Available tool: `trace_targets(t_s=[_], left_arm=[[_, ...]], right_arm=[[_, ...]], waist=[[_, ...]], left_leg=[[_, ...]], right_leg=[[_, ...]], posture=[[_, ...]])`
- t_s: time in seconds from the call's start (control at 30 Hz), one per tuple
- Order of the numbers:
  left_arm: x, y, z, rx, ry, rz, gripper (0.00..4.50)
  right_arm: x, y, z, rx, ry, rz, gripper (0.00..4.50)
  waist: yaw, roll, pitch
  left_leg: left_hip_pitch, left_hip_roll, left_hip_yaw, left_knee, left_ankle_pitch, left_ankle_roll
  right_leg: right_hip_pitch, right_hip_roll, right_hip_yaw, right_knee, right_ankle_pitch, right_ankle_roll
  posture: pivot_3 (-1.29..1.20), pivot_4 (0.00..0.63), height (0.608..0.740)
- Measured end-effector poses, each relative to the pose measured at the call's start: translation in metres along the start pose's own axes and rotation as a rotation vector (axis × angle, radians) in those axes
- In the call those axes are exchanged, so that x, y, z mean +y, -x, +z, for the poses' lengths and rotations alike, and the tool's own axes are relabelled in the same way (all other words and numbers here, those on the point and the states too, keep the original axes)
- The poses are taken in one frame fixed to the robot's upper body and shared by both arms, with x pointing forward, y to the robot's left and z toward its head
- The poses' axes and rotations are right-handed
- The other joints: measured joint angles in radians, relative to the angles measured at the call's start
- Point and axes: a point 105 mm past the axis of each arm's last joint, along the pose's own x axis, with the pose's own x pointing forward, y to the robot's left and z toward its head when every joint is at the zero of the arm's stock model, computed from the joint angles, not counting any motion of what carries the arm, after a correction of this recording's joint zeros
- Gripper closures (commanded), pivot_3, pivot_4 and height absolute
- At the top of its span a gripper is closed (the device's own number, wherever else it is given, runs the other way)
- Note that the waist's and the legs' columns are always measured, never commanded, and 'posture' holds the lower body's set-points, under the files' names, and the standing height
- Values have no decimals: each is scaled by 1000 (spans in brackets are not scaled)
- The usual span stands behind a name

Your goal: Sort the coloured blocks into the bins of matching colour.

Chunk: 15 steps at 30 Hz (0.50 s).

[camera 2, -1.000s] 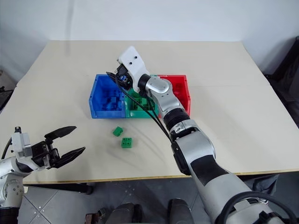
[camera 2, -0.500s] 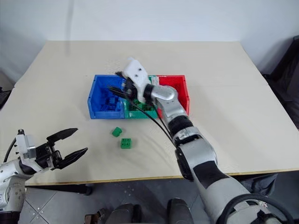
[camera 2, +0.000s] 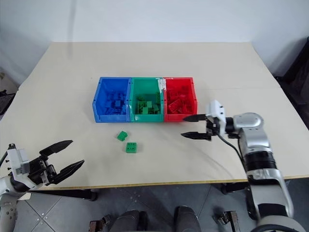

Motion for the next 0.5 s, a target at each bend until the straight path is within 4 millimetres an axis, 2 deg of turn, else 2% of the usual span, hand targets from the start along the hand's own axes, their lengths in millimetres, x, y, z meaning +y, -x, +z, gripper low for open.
trace_targets(t_s=[0.17,0.3,0.5], left_arm=[[-8,11,-6,34,16,-7,0],[-23,25,-8,62,32,-7,0],[-31,24,1,59,4,-24,0]], right_arm=[[12,30,-12,75,-33,-24,1372],[16,50,-11,94,-57,-60,1372],[19,49,-3,82,-43,-49,1372]], waist=[[7,1,0],[13,1,1],[26,2,1]], left_leg=[[0,0,2,-1,0,0],[0,0,2,-1,0,1],[0,0,2,0,-1,0]], right_leg=[[2,0,0,-4,0,0],[3,-1,0,-7,0,0],[2,-2,2,-11,-1,-2]], posture=[[0,150,740],[0,150,740],[0,150,740]])
